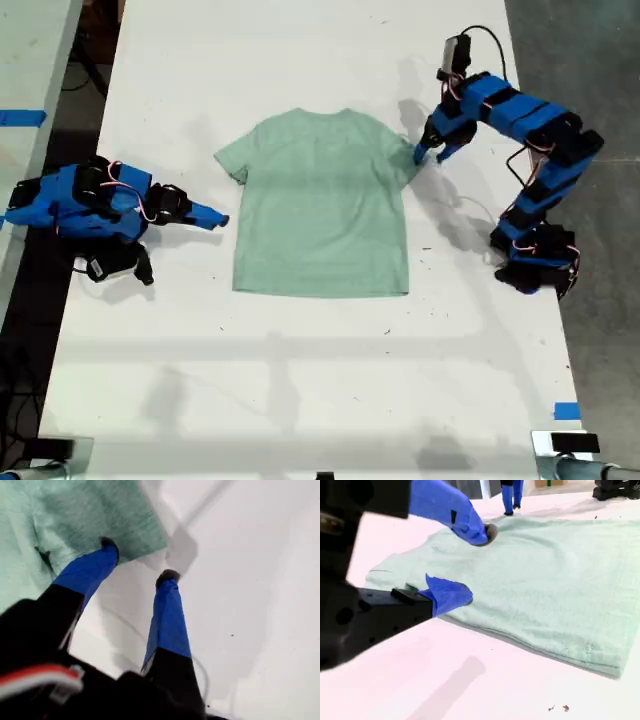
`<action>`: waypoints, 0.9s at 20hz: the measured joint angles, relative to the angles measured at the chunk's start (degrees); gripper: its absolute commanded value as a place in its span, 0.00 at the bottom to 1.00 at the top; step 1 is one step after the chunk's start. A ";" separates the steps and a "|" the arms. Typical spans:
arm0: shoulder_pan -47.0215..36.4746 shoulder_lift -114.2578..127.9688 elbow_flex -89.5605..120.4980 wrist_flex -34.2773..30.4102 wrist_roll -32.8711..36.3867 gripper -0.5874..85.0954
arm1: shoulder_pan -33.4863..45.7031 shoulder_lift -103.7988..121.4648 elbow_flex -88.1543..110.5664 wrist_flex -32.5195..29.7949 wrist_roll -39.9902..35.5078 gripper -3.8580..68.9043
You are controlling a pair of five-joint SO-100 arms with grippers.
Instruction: Fold t shirt
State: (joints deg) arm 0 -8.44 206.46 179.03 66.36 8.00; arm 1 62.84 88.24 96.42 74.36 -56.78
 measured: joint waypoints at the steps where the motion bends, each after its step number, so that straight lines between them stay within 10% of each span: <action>1: 0.00 0.00 0.00 0.00 0.00 0.19 | 0.09 -1.32 1.05 -1.67 0.00 0.31; 11: 0.00 0.00 0.00 0.00 0.00 0.19 | -0.88 -1.76 0.97 -4.48 0.00 0.29; 18: 0.00 0.00 0.00 0.00 0.00 0.19 | -2.11 -6.24 -3.87 -5.36 -0.09 0.06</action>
State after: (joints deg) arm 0 -8.44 206.46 179.03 66.36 8.00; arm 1 60.73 82.00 92.55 68.99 -56.87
